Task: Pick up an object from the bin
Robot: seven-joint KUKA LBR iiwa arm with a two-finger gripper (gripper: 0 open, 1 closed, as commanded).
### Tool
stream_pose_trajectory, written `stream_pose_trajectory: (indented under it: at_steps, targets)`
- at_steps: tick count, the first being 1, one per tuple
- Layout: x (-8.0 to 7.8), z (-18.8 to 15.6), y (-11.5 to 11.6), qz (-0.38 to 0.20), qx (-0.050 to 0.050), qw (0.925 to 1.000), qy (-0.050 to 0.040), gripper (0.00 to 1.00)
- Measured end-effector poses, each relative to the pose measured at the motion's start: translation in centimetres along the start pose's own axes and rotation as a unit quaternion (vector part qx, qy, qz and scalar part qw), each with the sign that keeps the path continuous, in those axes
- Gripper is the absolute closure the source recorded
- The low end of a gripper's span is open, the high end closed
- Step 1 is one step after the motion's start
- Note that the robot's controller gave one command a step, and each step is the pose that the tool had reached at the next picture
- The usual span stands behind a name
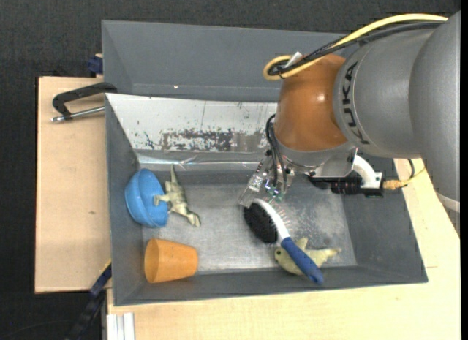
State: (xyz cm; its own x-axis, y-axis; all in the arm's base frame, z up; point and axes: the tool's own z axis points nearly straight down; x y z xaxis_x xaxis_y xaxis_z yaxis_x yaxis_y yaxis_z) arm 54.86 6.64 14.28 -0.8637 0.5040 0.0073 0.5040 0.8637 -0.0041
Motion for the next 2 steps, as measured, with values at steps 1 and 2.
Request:
stream_pose_trajectory:
  at_steps: [1,2]
  targets:
    - [3.1,-3.3,-2.0,0.201,-0.003,0.9796,-0.0021,1.00]
    - [2.7,-6.6,-4.0,-0.022,-0.004,0.9997,-0.0067,1.00]
